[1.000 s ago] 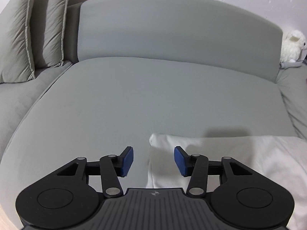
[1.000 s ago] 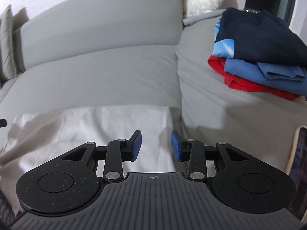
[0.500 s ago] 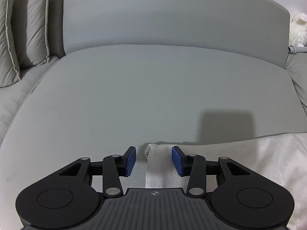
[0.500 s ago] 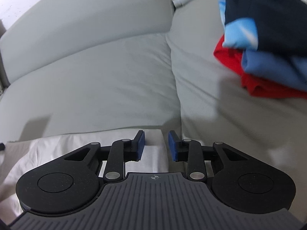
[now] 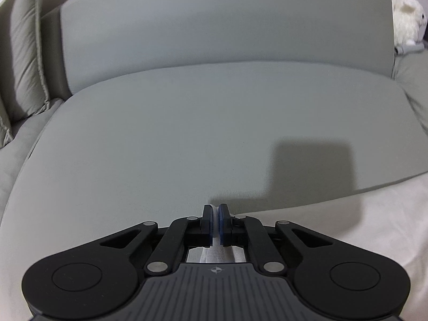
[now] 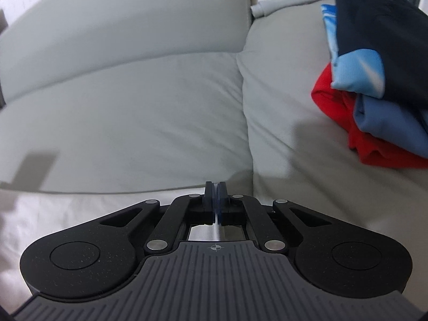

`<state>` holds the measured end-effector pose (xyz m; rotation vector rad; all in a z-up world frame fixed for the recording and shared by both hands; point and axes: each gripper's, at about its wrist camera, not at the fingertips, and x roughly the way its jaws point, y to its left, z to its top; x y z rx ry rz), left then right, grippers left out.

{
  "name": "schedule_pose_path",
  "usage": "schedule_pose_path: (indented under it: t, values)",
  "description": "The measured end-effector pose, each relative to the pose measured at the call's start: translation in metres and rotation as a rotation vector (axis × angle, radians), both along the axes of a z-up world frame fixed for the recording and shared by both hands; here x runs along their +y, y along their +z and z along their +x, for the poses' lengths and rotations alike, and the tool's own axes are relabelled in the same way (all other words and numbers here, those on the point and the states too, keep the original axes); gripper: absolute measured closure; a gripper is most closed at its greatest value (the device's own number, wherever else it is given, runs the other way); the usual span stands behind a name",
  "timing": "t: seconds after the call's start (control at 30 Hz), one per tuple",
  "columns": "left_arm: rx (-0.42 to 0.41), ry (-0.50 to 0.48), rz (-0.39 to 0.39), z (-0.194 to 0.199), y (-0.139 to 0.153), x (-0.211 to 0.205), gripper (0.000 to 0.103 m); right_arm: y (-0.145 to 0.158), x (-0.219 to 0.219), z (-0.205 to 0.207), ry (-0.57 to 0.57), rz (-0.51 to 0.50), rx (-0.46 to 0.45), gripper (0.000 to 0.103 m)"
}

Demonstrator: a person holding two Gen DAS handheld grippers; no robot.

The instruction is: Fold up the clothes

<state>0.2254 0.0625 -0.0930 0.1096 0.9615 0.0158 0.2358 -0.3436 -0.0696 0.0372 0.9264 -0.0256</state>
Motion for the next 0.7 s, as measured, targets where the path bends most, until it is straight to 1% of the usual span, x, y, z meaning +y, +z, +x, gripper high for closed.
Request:
schedule_pose_path:
  t: [0.1,0.13,0.2,0.23,0.27,0.3,0.33,0.37,0.4,0.43,0.47,0.5,0.53,0.6,0.63,0.7]
  values:
    - [-0.012,-0.002,0.026,0.005,-0.005,0.002,0.093,-0.006,0.005,0.004,0.010,-0.031,0.008,0.103]
    - [-0.014,0.012,0.027,0.007,-0.004,0.006,0.093,-0.007,0.006,0.004,0.016,-0.043,0.011,0.103]
    - [-0.016,0.039,0.040,0.009,-0.001,0.013,0.093,-0.010,0.008,0.005,0.024,-0.076,0.017,0.102]
    - [-0.027,0.050,0.041,0.007,0.006,0.017,0.092,-0.009,0.008,0.006,0.028,-0.086,0.022,0.101]
    - [-0.043,0.060,0.039,0.003,0.016,0.023,0.089,-0.006,0.008,0.006,0.031,-0.080,0.029,0.098]
    - [-0.052,0.063,0.040,0.002,0.021,0.027,0.083,0.000,0.008,0.005,0.035,-0.065,0.035,0.089]
    - [-0.073,0.053,0.058,-0.006,0.032,0.029,0.080,0.008,0.007,0.003,0.043,-0.043,0.030,0.079]
    - [-0.093,0.043,0.077,-0.014,0.042,0.030,0.076,0.017,0.008,-0.001,0.051,-0.033,0.011,0.073]
    - [-0.105,0.033,0.079,-0.022,0.048,0.028,0.076,0.025,0.008,-0.005,0.060,-0.024,-0.009,0.067]
    - [-0.115,0.024,0.075,-0.029,0.054,0.024,0.076,0.033,0.010,-0.009,0.069,-0.014,-0.025,0.067]
    - [-0.125,0.006,0.050,-0.041,0.061,0.015,0.077,0.040,0.012,-0.013,0.081,-0.004,-0.036,0.067]
    - [-0.135,-0.023,0.005,-0.055,0.067,0.003,0.077,0.046,0.016,-0.018,0.094,0.015,-0.046,0.067]
    - [-0.136,-0.042,-0.023,-0.061,0.069,-0.004,0.078,0.053,0.021,-0.024,0.109,0.049,-0.052,0.067]
    - [-0.102,-0.118,-0.103,-0.080,0.067,-0.032,0.085,0.059,0.032,-0.033,0.131,0.099,-0.047,0.069]
    - [-0.083,-0.154,-0.135,-0.088,0.064,-0.047,0.085,0.059,0.042,-0.039,0.157,0.128,-0.026,0.079]
    - [-0.064,-0.188,-0.155,-0.094,0.055,-0.065,0.085,0.053,0.070,-0.054,0.239,0.178,0.026,0.094]
